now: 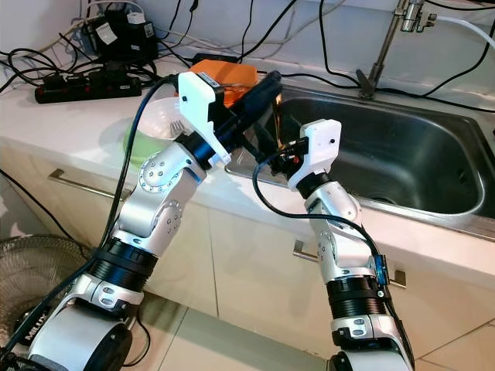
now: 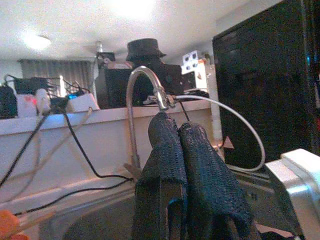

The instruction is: Kitchen organization

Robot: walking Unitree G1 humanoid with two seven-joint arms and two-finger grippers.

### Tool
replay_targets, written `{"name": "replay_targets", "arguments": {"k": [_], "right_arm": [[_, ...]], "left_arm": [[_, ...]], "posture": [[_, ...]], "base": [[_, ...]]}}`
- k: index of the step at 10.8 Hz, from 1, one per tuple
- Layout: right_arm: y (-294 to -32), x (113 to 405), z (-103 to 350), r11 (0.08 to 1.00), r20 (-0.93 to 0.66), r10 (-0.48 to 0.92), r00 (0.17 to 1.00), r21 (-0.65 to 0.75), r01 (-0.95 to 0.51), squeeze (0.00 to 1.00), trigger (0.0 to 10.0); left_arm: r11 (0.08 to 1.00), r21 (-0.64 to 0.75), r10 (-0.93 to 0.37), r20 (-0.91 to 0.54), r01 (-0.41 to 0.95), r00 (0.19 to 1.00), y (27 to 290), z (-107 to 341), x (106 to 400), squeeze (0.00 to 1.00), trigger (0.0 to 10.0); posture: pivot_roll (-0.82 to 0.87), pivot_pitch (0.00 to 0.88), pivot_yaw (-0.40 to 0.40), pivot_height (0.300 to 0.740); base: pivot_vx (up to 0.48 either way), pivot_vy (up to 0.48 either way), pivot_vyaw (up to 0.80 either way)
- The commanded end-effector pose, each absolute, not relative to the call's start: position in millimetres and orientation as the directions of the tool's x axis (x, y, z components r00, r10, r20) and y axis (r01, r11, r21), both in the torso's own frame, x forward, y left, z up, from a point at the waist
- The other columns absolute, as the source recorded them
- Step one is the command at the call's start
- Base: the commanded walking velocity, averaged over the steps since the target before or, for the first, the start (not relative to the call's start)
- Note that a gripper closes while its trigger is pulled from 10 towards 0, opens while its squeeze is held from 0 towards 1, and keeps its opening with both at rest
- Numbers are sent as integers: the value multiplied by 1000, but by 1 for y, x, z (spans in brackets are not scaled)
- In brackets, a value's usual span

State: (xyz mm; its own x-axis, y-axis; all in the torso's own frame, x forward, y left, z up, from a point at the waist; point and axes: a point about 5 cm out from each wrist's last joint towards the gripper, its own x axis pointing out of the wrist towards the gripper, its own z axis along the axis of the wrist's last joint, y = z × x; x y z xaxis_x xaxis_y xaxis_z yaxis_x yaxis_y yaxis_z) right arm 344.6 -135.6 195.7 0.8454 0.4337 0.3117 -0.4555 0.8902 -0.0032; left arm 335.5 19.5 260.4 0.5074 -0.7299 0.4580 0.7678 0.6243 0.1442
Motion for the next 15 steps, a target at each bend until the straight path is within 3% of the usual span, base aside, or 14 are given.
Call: {"name": "replay_targets", "arguments": {"k": [1,3,4,14,15], "right_arm": [[-133,343,197,881,316,449,836,2,-473,0,10000],[-132,343,197,881,314,449,836,2,-473,0,10000],[-132,343,197,883,315,444,839,5,-470,0,0],[-132,348,195,892,302,432,850,-2,-452,0,0],[-132,349,194,894,298,430,852,-7,-449,0,0]], "left_arm": [[585,157,-760,448,795,471,13,260,330,0,10000],[570,152,-768,447,807,459,12,260,328,0,10000],[567,151,-770,445,810,457,12,260,328,0,10000],[574,156,-765,453,804,458,12,266,329,0,10000],[574,156,-763,457,804,457,11,267,329,212,10000]], "posture": [[152,0,24,740],[153,0,25,740],[152,0,27,740],[165,7,29,740],[166,7,27,740]], "base": [[0,0,0],[0,0,0],[0,0,0],[0,0,0],[0,0,0]]}}
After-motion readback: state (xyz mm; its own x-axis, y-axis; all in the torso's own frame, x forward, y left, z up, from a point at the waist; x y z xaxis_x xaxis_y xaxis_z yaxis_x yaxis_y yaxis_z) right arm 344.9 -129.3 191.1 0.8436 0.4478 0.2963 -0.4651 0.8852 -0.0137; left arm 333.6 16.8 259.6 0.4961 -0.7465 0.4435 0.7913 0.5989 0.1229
